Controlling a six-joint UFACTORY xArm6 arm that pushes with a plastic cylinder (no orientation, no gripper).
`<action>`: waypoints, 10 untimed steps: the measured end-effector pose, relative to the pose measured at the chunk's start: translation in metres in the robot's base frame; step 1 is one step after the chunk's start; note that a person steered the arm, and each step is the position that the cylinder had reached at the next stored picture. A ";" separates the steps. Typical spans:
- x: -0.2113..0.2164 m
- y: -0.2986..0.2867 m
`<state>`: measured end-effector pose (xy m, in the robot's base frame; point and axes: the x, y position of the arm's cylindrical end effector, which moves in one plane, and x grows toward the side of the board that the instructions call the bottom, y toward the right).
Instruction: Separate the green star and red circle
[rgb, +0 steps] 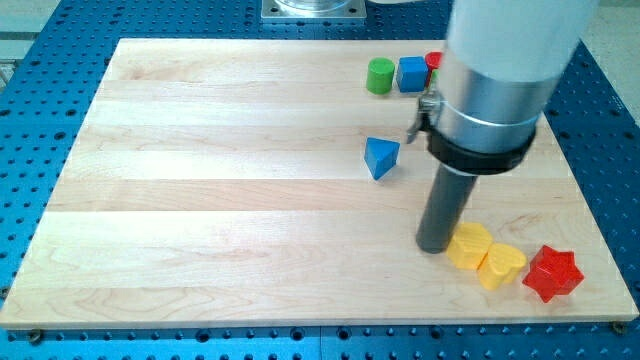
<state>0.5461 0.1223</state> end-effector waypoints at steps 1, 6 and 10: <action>-0.005 -0.012; -0.061 -0.017; -0.178 0.131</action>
<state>0.3681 0.2536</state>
